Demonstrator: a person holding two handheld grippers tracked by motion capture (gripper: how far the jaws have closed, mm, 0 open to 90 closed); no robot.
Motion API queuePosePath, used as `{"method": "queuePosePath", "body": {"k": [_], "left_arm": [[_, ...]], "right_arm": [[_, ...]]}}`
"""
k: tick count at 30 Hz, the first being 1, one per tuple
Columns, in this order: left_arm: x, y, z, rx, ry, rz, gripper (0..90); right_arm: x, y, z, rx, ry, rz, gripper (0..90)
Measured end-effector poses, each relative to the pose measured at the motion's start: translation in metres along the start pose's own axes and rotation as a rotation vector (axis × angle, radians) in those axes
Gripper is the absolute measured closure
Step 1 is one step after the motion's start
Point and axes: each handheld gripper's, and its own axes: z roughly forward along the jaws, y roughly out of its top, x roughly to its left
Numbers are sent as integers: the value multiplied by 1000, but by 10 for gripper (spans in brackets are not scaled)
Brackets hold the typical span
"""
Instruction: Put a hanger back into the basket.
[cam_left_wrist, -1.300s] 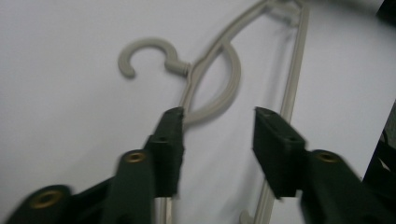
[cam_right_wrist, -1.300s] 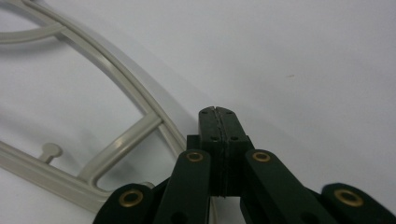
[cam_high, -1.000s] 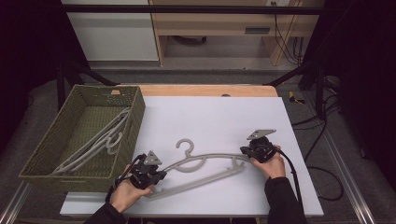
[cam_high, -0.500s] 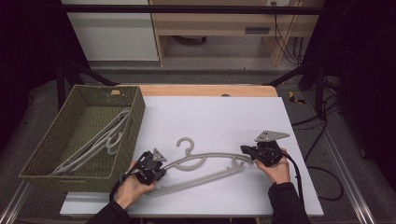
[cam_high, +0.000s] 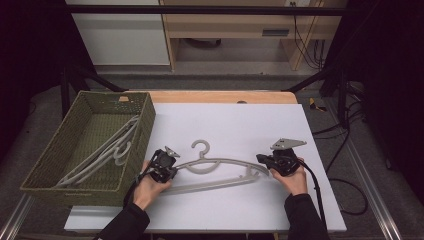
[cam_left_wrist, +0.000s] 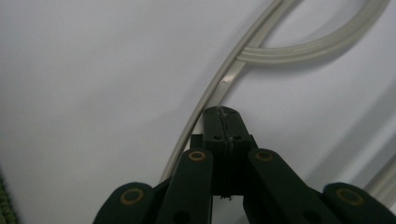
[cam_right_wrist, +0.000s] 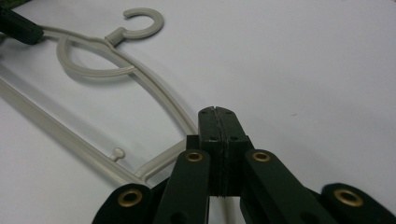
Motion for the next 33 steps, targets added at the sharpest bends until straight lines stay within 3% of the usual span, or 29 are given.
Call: {"method": "queuePosePath", "body": {"k": [6, 10, 14, 16, 21, 27, 33], "left_arm": [[1, 3, -2, -54, 7, -23, 900], [-4, -3, -27, -147, -28, 8, 900], [-7, -15, -54, -209, -69, 35, 900], [-7, -21, -65, -234, -75, 40, 900], [-6, -37, -81, -237, -83, 60, 900], [-6, -56, -79, -205, -82, 70, 900], [-6, -63, -80, -202, -91, 63, 900]], "right_arm": [[-7, -2, 20, 53, -31, 32, 900], [-10, -5, 29, 105, -50, 55, 900], [-10, -8, 31, 146, -31, 4, 900], [-7, -9, 30, 168, -20, 14, 900], [8, -16, 22, 192, 34, -48, 900], [36, -30, 3, 213, 84, -132, 900], [53, -40, -8, 195, 139, -139, 900]]}}
